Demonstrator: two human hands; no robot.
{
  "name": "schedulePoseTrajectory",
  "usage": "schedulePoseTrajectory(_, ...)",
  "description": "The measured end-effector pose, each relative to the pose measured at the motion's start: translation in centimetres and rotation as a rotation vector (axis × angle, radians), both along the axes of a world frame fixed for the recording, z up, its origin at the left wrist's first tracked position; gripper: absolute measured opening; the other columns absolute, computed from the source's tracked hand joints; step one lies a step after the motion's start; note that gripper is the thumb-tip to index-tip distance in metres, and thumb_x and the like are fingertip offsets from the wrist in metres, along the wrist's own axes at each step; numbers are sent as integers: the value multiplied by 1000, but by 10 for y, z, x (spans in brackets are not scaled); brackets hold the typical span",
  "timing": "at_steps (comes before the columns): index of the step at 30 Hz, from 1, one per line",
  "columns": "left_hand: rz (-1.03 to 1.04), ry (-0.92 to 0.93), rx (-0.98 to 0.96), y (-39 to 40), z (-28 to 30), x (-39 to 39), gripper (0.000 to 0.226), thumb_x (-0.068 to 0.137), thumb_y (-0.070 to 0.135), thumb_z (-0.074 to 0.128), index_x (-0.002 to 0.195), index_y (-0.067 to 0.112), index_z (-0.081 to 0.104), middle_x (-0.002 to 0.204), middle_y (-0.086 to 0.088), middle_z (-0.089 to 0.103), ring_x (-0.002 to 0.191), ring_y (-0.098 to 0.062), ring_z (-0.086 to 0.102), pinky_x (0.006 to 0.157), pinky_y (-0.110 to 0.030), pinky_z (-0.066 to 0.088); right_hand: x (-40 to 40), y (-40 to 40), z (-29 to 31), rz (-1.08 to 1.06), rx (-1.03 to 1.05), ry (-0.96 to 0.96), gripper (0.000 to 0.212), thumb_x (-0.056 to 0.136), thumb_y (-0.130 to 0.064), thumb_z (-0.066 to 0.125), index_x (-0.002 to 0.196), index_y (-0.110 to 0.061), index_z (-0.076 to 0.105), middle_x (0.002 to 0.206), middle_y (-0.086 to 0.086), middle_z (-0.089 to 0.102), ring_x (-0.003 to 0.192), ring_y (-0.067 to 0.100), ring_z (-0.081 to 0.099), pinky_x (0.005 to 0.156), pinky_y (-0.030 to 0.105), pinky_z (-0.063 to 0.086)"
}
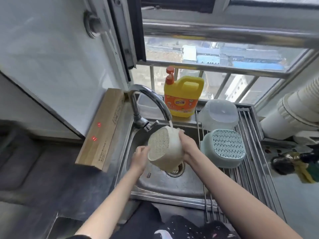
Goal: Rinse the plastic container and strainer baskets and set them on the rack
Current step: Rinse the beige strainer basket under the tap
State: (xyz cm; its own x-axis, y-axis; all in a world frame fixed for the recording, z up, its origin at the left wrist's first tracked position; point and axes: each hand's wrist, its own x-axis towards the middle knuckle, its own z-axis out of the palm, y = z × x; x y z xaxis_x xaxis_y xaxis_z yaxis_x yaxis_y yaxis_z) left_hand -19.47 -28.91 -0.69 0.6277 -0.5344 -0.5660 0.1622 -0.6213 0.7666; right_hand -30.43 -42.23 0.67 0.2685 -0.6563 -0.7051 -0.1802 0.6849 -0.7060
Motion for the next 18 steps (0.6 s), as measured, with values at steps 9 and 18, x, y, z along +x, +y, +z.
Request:
schedulePoseTrajectory(9, 316, 975, -324, -18, 19, 13, 53, 100, 46, 36, 122, 0, 53, 106, -19, 63, 91, -29, 62, 68, -37, 55, -18, -17, -36, -183, 280, -3, 50, 94, -52, 46, 111, -11, 68, 105, 9, 73, 97, 28, 68, 72, 39, 58)
schedulePoseTrajectory(18, 6, 540, -339, -63, 14, 12, 45, 104, 35, 28, 123, 8, 58, 123, -17, 62, 112, -29, 58, 99, -44, 46, -32, -14, -12, -203, 222, -260, 59, 103, -41, 25, 86, -7, 69, 79, 15, 74, 83, 25, 68, 73, 39, 52)
